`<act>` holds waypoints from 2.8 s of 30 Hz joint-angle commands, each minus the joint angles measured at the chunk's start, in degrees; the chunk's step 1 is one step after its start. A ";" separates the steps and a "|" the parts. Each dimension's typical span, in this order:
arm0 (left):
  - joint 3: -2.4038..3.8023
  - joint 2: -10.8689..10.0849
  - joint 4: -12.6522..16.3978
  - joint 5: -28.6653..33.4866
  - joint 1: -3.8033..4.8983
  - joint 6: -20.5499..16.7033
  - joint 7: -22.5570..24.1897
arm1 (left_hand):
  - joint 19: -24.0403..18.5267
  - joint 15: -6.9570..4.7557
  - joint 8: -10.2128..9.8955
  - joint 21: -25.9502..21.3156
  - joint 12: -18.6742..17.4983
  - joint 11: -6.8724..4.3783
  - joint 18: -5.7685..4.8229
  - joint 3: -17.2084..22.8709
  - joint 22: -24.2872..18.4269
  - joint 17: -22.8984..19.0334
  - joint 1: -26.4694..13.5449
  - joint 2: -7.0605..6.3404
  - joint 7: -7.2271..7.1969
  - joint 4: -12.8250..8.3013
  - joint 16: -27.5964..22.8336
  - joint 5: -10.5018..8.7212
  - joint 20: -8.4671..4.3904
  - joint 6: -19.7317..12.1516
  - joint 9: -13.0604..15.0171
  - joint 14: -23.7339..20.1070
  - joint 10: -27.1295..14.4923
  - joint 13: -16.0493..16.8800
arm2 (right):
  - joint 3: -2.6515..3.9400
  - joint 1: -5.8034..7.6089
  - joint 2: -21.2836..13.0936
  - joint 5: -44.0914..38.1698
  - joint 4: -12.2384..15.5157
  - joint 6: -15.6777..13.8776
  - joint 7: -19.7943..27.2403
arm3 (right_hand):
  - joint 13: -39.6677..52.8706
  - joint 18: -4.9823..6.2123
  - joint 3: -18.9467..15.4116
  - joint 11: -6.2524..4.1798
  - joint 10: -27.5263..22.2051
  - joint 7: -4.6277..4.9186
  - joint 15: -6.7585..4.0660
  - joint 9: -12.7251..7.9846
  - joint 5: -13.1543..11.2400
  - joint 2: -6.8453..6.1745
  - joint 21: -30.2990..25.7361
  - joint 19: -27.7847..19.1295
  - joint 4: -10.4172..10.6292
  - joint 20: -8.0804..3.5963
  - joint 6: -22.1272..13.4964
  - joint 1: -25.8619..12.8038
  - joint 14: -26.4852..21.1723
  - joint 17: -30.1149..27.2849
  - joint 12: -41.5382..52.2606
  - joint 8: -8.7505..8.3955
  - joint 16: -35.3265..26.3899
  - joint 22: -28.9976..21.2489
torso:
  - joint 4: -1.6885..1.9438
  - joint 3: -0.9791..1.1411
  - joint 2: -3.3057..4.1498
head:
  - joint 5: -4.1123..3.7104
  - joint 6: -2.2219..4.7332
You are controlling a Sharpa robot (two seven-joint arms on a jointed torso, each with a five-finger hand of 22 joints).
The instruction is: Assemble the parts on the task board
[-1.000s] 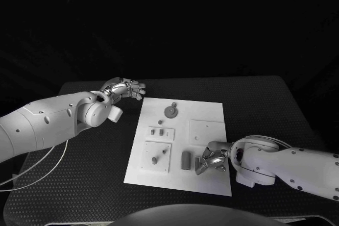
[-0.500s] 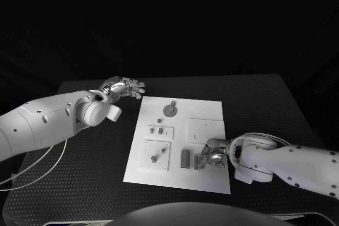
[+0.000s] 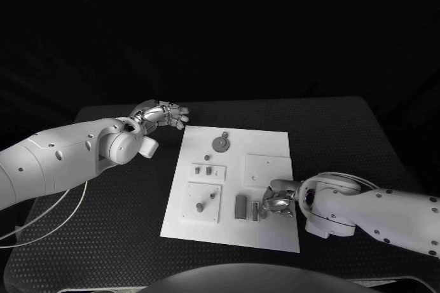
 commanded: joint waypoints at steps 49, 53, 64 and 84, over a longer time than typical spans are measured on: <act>0.15 10.29 -13.70 11.39 0.87 -4.35 6.37 | -14.91 6.61 -2.97 -9.76 -0.17 0.23 -0.87 -1.37 0.03 -3.50 -3.38 -1.44 -3.40 0.88 -18.27 -2.56 7.35 -8.45 -2.37 -21.17 -20.52 -8.01 | 11.48 2.15 18.42 41.35 -48.93 -7.79 40.21 | -53.44 -2.15 -11.95 9.71 -16.67 3.82 14.78 -0.89 5.13 -3.75 -42.67 -30.51 -0.23 15.11 -17.31 4.20 -26.16 -37.17 -47.33 -2.94 -47.70 -23.06 | -0.94 0.18 -6.34 | -0.78 13.83; 0.19 11.65 -15.45 12.01 0.72 -5.27 8.61 | -19.84 6.35 -4.09 -12.28 -0.28 -0.93 -0.87 -1.21 0.76 -4.42 -4.55 -3.40 -4.70 3.57 -20.77 -2.49 9.76 -12.32 -2.55 -26.00 -25.48 -10.15 | 13.01 1.10 19.42 42.46 -50.18 -9.17 41.38 | -57.54 -2.32 -12.74 9.39 -15.55 3.22 14.52 -1.27 4.46 -3.45 -45.04 -32.00 0.31 15.74 -18.20 4.18 -27.08 -40.01 -51.71 -3.49 -49.93 -24.38 | -1.15 0.23 -6.48 | -0.68 14.77; 0.23 13.02 -16.82 12.19 -0.11 -4.03 9.94 | -23.14 5.96 -3.57 -13.41 0.15 -1.73 -0.87 -1.82 1.45 -3.93 -6.44 -3.13 -5.88 6.63 -21.03 -2.56 11.13 -14.91 -1.54 -28.45 -27.94 -11.68 | 14.11 0.69 19.45 44.14 -50.63 -9.00 41.66 | -61.38 -2.25 -13.69 9.25 -13.84 2.91 14.38 -1.51 4.50 -2.93 -46.71 -33.22 0.93 16.31 -18.81 4.35 -27.60 -42.60 -56.69 -3.82 -51.75 -25.16 | -0.93 0.66 -6.98 | 0.35 15.61; 3.13 6.88 2.24 11.34 -4.36 -20.74 11.73 | -44.33 -2.14 -13.93 -27.72 -3.93 -6.26 -0.87 -28.28 -74.90 -27.81 -55.93 4.37 -10.81 13.49 -37.05 -5.50 3.57 -47.35 -31.02 -59.48 -69.61 -16.39 | 14.06 -1.21 12.27 50.70 -31.41 -22.34 46.98 | -69.13 -13.41 -45.64 1.57 -65.68 -4.50 6.95 -24.07 -2.89 0.45 -71.34 -60.40 14.56 2.35 -59.62 -45.36 -72.18 -70.29 -66.33 -23.79 -68.11 -64.89 | 2.27 -1.59 -10.03 | -2.46 13.33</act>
